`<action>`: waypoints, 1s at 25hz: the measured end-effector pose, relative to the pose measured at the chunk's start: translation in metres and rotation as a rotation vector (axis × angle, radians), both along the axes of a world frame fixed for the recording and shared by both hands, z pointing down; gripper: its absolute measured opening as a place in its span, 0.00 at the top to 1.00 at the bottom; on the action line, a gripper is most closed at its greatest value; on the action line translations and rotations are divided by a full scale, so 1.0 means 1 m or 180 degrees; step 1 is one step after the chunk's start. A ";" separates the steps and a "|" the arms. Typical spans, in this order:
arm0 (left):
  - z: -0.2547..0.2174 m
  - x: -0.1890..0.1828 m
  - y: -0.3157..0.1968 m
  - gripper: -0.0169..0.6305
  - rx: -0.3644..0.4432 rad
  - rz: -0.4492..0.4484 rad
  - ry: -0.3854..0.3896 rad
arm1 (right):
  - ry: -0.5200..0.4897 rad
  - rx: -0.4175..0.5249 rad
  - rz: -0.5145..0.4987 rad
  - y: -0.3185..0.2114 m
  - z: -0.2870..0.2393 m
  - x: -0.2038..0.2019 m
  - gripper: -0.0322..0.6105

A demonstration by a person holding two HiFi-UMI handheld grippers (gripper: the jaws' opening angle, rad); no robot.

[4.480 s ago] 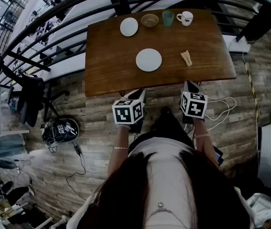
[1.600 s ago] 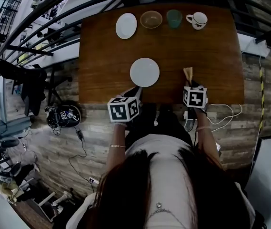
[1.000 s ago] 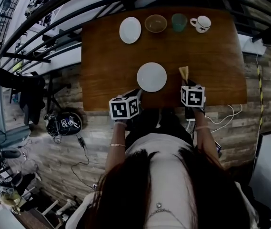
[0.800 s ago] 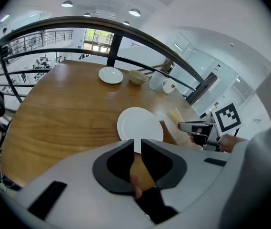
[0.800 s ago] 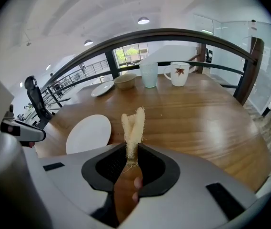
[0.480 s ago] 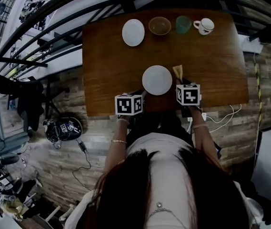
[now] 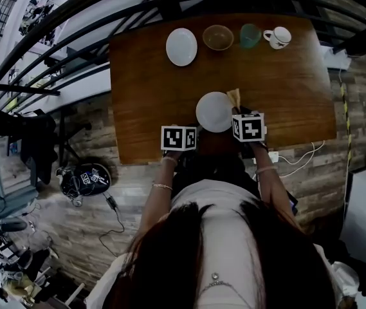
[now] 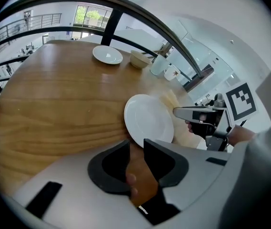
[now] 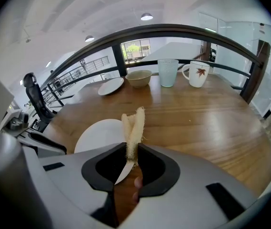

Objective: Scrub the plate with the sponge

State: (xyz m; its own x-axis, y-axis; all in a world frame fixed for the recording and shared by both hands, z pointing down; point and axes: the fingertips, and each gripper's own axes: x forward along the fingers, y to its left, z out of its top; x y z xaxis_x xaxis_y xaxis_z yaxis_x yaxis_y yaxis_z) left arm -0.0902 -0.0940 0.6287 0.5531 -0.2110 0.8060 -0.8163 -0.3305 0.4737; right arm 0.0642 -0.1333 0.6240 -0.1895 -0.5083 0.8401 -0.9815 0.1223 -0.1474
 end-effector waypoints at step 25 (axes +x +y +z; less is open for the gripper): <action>0.023 0.012 -0.003 0.85 -0.0341 0.0090 0.0181 | -0.0276 -0.0188 -0.0894 -0.010 0.017 -0.106 0.81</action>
